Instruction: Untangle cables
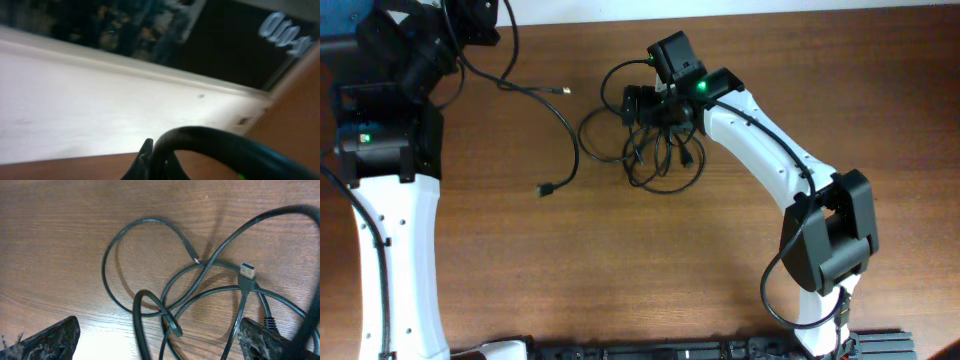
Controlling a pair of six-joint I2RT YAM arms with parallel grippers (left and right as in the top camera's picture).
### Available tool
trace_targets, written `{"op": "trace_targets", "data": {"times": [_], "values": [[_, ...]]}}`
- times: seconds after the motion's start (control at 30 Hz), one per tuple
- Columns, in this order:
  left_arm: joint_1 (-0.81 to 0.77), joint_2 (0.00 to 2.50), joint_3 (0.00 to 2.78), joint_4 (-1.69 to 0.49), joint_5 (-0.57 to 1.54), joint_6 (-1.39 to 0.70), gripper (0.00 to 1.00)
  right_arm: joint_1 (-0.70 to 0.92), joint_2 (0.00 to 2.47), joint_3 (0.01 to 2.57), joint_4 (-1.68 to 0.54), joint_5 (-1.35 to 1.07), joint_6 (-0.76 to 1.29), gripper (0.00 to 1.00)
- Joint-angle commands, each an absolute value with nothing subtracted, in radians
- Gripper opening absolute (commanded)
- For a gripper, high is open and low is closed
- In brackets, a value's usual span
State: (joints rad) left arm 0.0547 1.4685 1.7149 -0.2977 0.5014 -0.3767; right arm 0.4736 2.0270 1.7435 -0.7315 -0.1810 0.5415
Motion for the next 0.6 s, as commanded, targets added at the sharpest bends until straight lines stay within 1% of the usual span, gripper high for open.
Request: {"op": "trace_targets", "data": {"times": [0.0, 0.07, 0.1, 0.17, 0.2, 0.27, 0.33, 0.37, 0.4, 0.43, 0.47, 0.5, 0.57], "values": [[0.056, 1.486, 1.731, -0.403, 0.211, -0.091, 0.00, 0.469, 1.869, 1.840, -0.768, -0.189, 0.528, 0.98], [0.056, 1.563, 1.731, -0.533, 0.017, 0.067, 0.00, 0.469, 1.782, 1.848, -0.804, -0.206, 0.529, 0.98], [0.056, 1.596, 1.731, -0.586, -0.040, 0.101, 0.00, 0.469, 1.746, 1.848, -0.822, -0.206, 0.529, 0.98], [0.056, 1.682, 1.731, -0.721, -0.084, 0.179, 0.00, 0.471, 1.700, 1.848, -0.834, -0.229, 0.529, 0.98], [0.055, 1.719, 1.731, -0.771, -0.084, 0.189, 0.00, 0.471, 1.689, 1.848, -0.830, -0.284, 0.528, 0.99], [0.052, 1.773, 1.731, -0.871, -0.070, 0.189, 0.00, 0.472, 1.690, 1.848, -0.811, -0.518, 0.396, 0.99], [0.038, 1.762, 1.731, -0.925, 0.075, 0.189, 0.00, 0.472, 1.690, 1.848, -0.789, -0.562, 0.397, 0.98], [0.027, 1.755, 1.731, -0.950, 0.089, 0.190, 0.00, 0.477, 1.691, 1.848, -0.786, -0.561, 0.397, 0.99], [0.015, 1.756, 1.731, -0.967, 0.033, 0.207, 0.00, 0.484, 1.691, 1.848, -0.785, -0.561, 0.397, 0.99], [0.005, 1.763, 1.731, -0.975, -0.088, 0.198, 0.00, 0.496, 1.691, 1.848, -0.785, -0.560, 0.397, 0.99], [-0.017, 1.781, 1.731, -1.018, -0.309, 0.143, 0.00, 0.513, 1.695, 1.848, -0.778, -0.543, 0.397, 0.99], [-0.033, 1.786, 1.731, -1.064, -0.329, 0.143, 0.00, 0.532, 1.703, 1.848, -0.778, -0.523, 0.397, 0.99], [-0.058, 1.786, 1.731, -1.085, -0.247, 0.089, 0.00, 0.590, 1.735, 1.848, -0.773, -0.466, 0.401, 0.98]]}}
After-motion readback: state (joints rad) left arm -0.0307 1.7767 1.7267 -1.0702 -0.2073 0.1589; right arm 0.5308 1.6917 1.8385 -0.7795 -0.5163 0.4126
